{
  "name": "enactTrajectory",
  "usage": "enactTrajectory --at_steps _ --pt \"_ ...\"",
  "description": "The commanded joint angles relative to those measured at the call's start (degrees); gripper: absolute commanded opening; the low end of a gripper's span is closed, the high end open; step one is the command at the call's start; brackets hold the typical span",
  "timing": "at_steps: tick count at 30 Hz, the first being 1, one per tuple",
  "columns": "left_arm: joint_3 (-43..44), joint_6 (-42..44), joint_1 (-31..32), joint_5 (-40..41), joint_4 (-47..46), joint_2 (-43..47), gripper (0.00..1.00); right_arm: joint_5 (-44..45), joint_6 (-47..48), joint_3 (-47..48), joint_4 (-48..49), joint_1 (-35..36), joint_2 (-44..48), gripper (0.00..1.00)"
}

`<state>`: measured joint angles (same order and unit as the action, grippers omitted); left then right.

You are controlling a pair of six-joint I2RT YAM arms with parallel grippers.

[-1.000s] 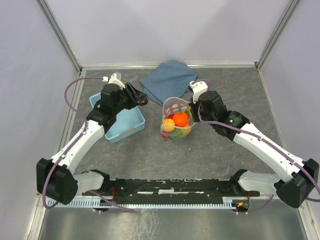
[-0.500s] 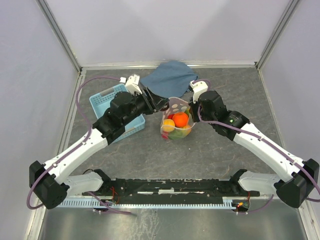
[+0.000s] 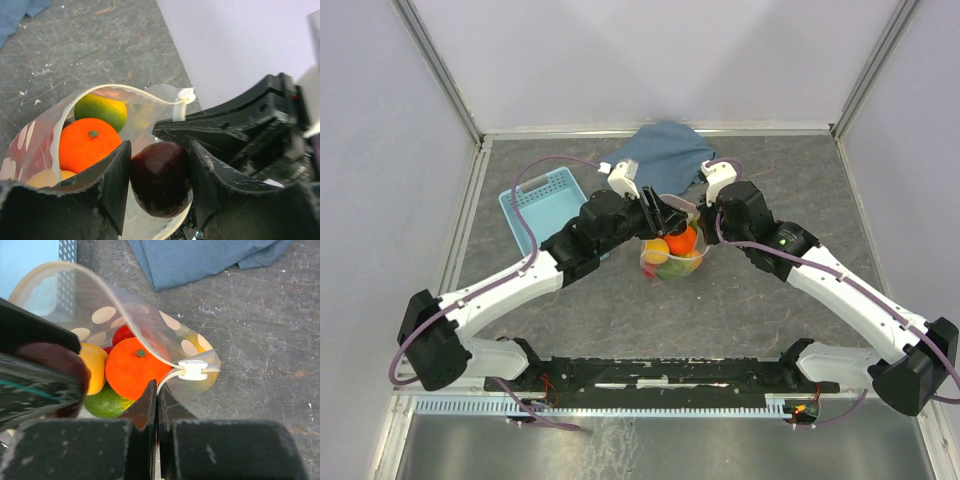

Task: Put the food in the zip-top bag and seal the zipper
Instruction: Place the fake fruit in the zipper food storage bag.

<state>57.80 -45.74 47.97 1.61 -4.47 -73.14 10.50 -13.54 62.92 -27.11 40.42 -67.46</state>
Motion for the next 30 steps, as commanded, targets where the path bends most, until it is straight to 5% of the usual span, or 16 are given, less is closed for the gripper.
enactTrajectory --at_steps 1,9,30 --pt "3.99 3.50 0.52 1.69 -2.82 -2.29 0.59 -0.48 -1.03 1.73 1.14 -0.04 1.65 0.02" --pt "6.43 7.54 0.59 0.66 0.00 -2.04 0.75 0.56 -1.13 1.32 0.83 -0.10 2.17 0.02" --pt "-0.47 19.79 0.63 -1.24 21.32 13.35 0.79 3.67 -0.94 2.37 -1.51 -0.04 2.10 0.02"
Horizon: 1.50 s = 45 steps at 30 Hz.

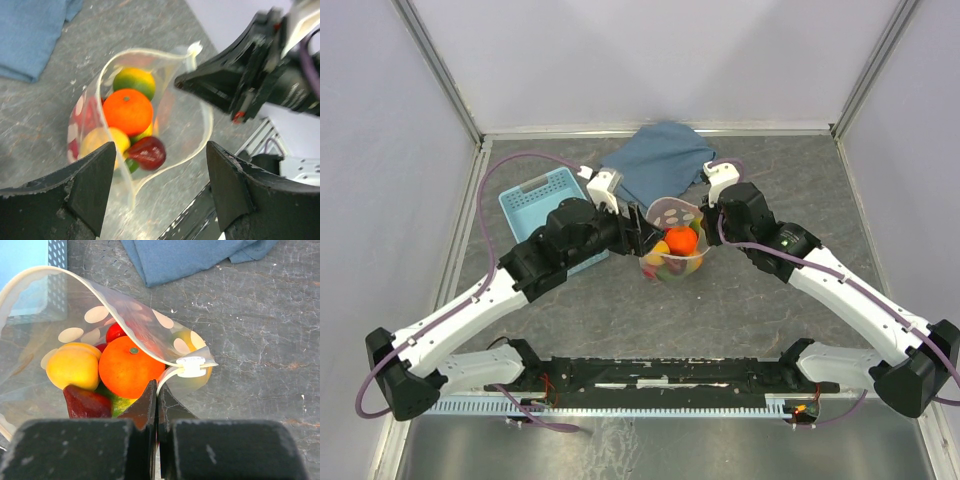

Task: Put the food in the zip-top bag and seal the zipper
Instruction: Place the fake fruit in the zipper food storage bag, then zip the zipper food storage bag at the center of the board.

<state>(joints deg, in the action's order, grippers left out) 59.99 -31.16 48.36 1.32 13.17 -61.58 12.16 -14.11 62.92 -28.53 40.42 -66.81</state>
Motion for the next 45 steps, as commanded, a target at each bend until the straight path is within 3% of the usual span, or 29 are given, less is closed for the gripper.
enactTrajectory --at_steps 1,7,13,22,25,29,32,34,40,45 --pt "-3.42 5.68 0.24 -0.97 3.66 2.23 0.79 2.06 -0.43 2.39 -0.26 -0.13 1.47 0.02" --pt "-8.90 8.57 0.25 0.10 -1.64 3.95 0.76 1.31 -1.42 3.16 -0.88 -0.11 1.84 0.02" --pt "-15.13 12.00 0.18 -4.96 -11.72 4.57 0.74 1.15 -2.23 3.33 -1.54 -0.12 2.27 0.02" --pt "-14.69 17.29 0.24 -8.22 -13.73 0.52 0.66 1.53 -2.67 4.27 -2.90 -0.13 1.55 0.02" --pt "-14.08 18.57 0.20 -8.86 -14.57 -0.09 0.56 1.59 -2.63 4.30 -2.89 -0.11 1.50 0.02" --pt "-13.59 20.44 0.24 -9.17 -13.43 0.35 0.25 1.28 -2.39 4.32 -3.15 -0.08 1.56 0.02" --pt "-12.54 22.12 0.17 -8.73 -10.80 1.83 0.10 0.97 -0.85 4.38 -3.39 -0.14 1.85 0.04" --pt "-11.33 23.82 0.24 -7.87 -8.19 2.91 0.03 0.58 0.29 4.78 -3.66 -0.31 2.17 0.09" --pt "-6.46 28.71 0.23 -5.75 2.35 4.64 0.03 -2.82 3.47 5.77 -3.92 -2.09 4.04 0.22" --pt "-4.10 33.81 0.09 -5.76 8.65 5.64 0.03 -12.97 6.84 3.84 -1.50 -6.27 6.64 0.39"
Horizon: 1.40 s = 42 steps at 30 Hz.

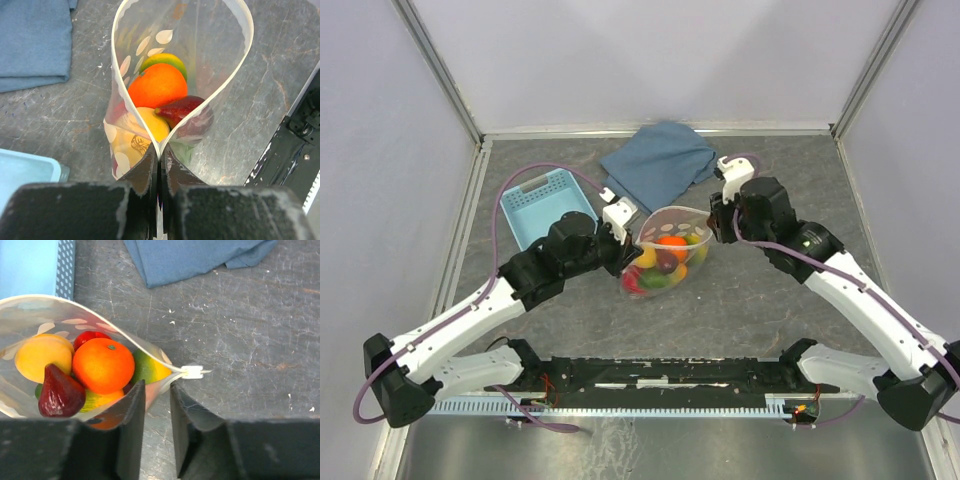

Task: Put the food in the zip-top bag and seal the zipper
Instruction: Zip the zipper food storage bag at the center of the board.

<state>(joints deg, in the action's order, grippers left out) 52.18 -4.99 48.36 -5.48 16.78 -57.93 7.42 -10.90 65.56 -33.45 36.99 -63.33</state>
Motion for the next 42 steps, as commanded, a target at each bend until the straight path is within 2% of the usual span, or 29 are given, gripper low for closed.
enactTrajectory --at_steps 1,6,11,14,18,22,26,29,33,42 --pt "3.67 8.56 0.03 1.50 5.81 2.18 0.03 -11.20 3.70 0.55 4.41 -3.86 3.78 0.41" --pt "3.04 12.18 -0.77 1.08 7.65 2.81 0.03 -22.26 3.71 -2.07 9.06 -8.69 6.47 0.52" --pt "1.35 13.25 -2.78 0.31 6.14 5.05 0.03 -33.43 3.41 -9.11 19.45 -16.03 8.70 0.56" --pt "0.51 13.17 -6.89 -4.13 5.19 5.99 0.03 -40.55 1.89 -13.64 27.22 -20.34 8.93 0.59" --pt "-0.43 13.11 -11.94 -10.58 4.03 6.03 0.03 -45.26 0.32 -18.66 35.82 -23.92 9.99 0.60" --pt "-0.47 13.34 -14.25 -12.14 4.40 5.53 0.03 -44.49 1.90 -21.74 38.40 -24.16 12.18 0.62" --pt "-0.97 13.61 -15.65 -12.87 4.17 6.58 0.03 -46.28 2.09 -25.11 43.03 -24.17 13.10 0.69" --pt "-1.58 13.61 -16.54 -12.98 3.90 7.72 0.03 -51.93 4.08 -29.96 53.15 -23.87 11.79 0.69" --pt "-2.40 14.33 -16.84 -14.55 3.70 8.88 0.03 -52.22 5.79 -36.64 64.70 -23.52 10.46 0.70" --pt "-3.80 16.30 -16.98 -16.43 3.09 11.19 0.03 -55.58 10.80 -34.48 66.81 -18.84 2.78 0.70"
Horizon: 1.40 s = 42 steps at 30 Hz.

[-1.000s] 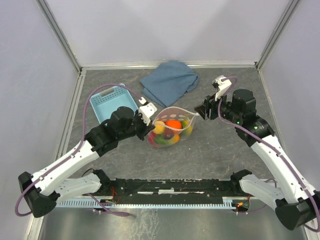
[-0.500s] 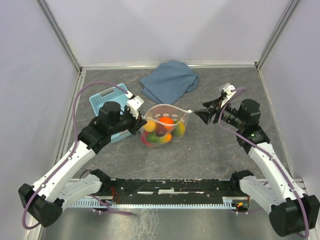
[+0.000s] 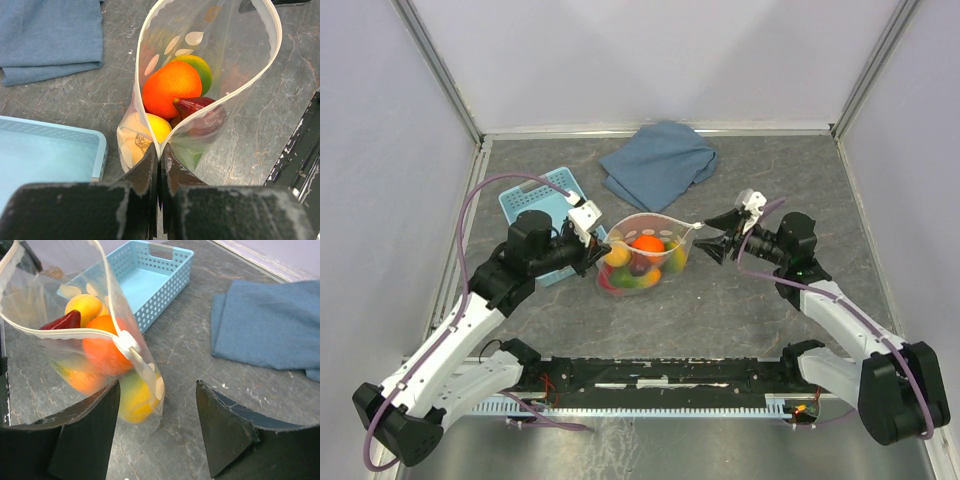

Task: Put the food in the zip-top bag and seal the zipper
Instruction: Zip the zipper food storage bag at the center of the board.

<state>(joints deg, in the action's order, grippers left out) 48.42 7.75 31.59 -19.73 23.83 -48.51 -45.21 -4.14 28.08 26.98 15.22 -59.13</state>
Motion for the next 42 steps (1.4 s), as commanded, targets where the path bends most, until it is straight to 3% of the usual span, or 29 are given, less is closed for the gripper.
enactTrajectory --at_steps 1,11,17,22,28,39,42 --pt "-0.08 3.52 -0.20 -2.24 -3.97 1.81 0.03 -2.69 5.49 3.00 6.11 3.91 -1.92 0.70" --pt "-0.13 4.44 -0.30 -2.64 -3.36 2.72 0.03 -4.40 9.60 4.84 9.37 6.18 -7.78 0.70" --pt "-0.50 4.74 -0.46 -2.23 -3.36 3.72 0.03 -6.97 10.57 6.19 8.93 6.11 -9.11 0.64" --pt "-0.65 4.54 -0.89 -1.53 -3.66 3.90 0.03 -10.56 10.65 7.76 5.78 6.13 -8.65 0.37" --pt "-0.85 3.10 -2.10 1.39 -4.41 4.08 0.03 -7.88 14.00 6.92 -0.85 5.94 -5.25 0.03" --pt "-1.93 -3.35 -5.42 13.76 -5.73 2.74 0.03 -1.59 14.67 6.73 -10.17 5.66 2.22 0.02" --pt "-2.03 -3.77 -5.42 13.68 -5.72 1.86 0.09 -0.33 13.73 8.02 -12.48 5.73 1.50 0.02"
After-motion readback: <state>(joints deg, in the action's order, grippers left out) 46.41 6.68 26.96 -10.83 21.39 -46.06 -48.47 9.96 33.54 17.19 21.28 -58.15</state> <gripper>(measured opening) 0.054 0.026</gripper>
